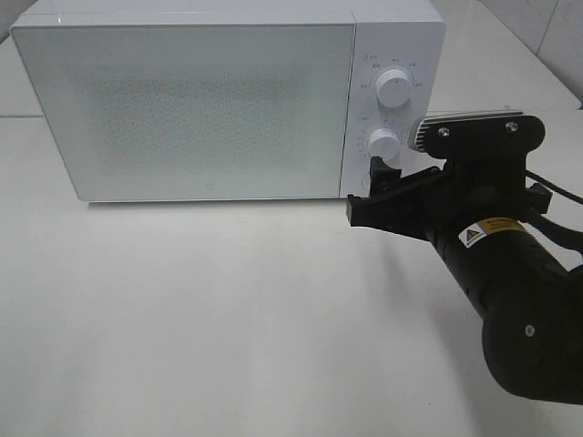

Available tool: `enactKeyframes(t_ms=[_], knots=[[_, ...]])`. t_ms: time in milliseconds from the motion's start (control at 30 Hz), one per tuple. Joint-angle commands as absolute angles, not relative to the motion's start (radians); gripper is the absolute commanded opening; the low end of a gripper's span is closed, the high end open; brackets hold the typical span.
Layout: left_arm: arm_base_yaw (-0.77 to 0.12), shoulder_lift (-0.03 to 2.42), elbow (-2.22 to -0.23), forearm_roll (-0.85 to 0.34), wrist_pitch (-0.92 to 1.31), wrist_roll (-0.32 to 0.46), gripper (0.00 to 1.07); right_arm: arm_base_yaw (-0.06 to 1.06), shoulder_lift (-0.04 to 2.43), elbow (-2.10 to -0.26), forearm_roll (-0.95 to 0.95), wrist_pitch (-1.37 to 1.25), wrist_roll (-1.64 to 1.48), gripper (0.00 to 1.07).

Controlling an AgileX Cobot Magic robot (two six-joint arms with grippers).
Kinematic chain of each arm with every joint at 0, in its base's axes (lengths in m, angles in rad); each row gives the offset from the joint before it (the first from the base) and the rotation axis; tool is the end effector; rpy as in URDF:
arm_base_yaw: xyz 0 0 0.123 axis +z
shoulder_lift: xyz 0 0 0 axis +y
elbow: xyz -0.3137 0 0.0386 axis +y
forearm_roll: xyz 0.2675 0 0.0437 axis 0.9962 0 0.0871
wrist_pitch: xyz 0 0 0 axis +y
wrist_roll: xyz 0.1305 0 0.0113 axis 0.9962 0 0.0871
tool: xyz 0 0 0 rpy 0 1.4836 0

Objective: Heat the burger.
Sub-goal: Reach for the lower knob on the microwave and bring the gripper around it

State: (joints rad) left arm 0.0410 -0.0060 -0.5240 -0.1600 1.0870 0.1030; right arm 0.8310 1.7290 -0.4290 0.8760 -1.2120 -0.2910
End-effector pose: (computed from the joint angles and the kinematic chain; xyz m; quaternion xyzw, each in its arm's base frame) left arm 0.0114 -0.0180 0.2745 0.0317 0.8490 -0.0420 0.5258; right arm 0.2657 0.1513 0.1650 -0.0139 0.7478 0.0015 0.6638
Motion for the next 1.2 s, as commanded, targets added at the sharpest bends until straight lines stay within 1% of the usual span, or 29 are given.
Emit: enactKeyframes(t_ms=[33,300,433,600,700,967,1033,1200], knots=[[0.039,-0.028,-0.521,-0.160,1.076,0.104,1.00,0.834,1.727,-0.436,0.878,-1.234,-0.312,0.76],[0.039,-0.028,-0.521,-0.160,1.076,0.104,1.00,0.828,1.759,-0.440,0.878,-1.305,-0.317,0.76],[0.039,-0.028,-0.521,-0.160,1.076,0.104,1.00,0.828,1.831,-0.475,0.879,-1.316,-0.317,0.76],[0.039,-0.028,-0.521,-0.160,1.076,0.104,1.00,0.821,1.864,-0.518,0.879,-1.316,-0.317,0.76],[0.039,-0.028,-0.521,-0.160,1.076,0.104,1.00,0.782,1.895,-0.565,0.870,-1.313,-0.317,0.76],[0.039,-0.028,-0.521,-0.160,1.076,0.104,1.00,0.733,1.924,-0.633,0.840,-1.291,-0.317,0.76],[0.039,-0.028,-0.521,-0.160,1.076,0.104,1.00,0.701,1.952,-0.674,0.816,-1.279,-0.319,0.76],[0.039,-0.028,-0.521,-0.160,1.076,0.104,1.00,0.679,1.983,-0.710,0.796,-1.257,-0.321,0.76]])
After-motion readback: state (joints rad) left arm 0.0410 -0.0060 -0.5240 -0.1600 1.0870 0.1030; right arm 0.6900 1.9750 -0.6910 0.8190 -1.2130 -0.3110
